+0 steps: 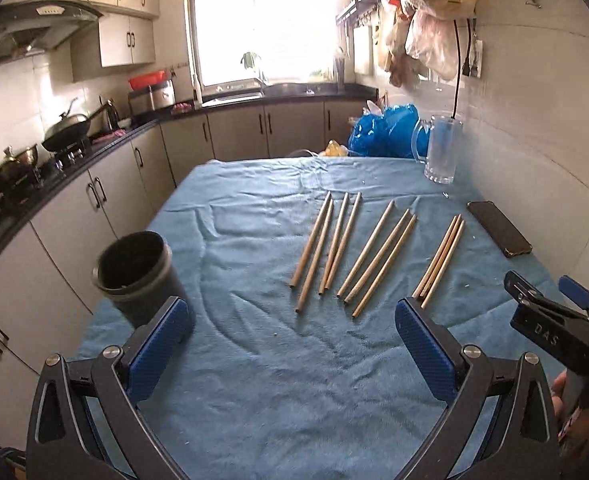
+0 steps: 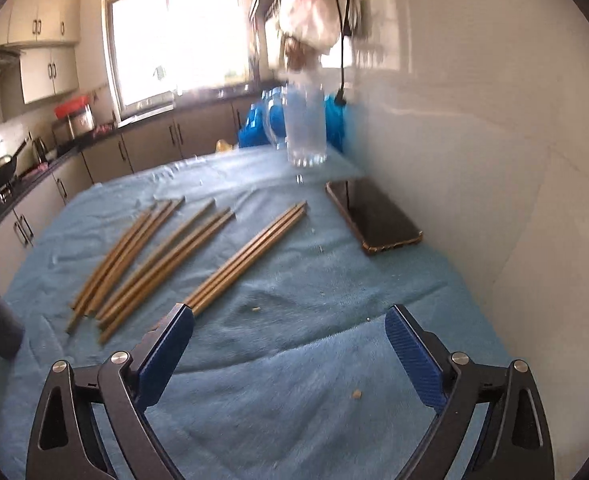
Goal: Organize utensils
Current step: 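Move both grippers over the rows of wooden chopsticks on the towel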
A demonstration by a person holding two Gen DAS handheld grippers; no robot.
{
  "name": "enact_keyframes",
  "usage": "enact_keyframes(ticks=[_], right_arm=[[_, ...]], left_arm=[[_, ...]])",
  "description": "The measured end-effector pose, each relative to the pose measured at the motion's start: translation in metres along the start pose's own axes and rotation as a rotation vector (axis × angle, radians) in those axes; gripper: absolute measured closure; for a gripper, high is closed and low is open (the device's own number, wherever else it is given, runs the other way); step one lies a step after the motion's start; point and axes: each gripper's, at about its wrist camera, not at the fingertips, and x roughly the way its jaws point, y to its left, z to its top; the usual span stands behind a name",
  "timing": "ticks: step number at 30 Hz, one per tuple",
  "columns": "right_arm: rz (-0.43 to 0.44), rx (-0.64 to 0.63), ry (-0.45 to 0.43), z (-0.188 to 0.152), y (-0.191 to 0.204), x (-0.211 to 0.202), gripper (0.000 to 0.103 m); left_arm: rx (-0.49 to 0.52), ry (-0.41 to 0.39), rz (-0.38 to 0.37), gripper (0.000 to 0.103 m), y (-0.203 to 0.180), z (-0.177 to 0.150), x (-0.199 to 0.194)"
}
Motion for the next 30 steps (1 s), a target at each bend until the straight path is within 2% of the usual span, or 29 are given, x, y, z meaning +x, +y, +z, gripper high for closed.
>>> enact_keyframes(ticks=[7, 24, 30], right_arm=[[-0.015, -0.015, -0.079, -0.009, 0.015, -0.035, 0.004], [-0.005, -0.034, -0.162, -0.018, 0.028, -0.076, 0.004], [-0.001, -0.034, -0.166, -0.019, 0.029, -0.081, 0.004]], left_arm=[[-0.002, -0.041, 0.012, 0.000, 0.008, -0.006, -0.023], [0.002, -0.078, 0.012, 0.000, 0.009, -0.012, -0.048], [0.000, -0.080, 0.011, 0.000, 0.010, -0.013, -0.050]])
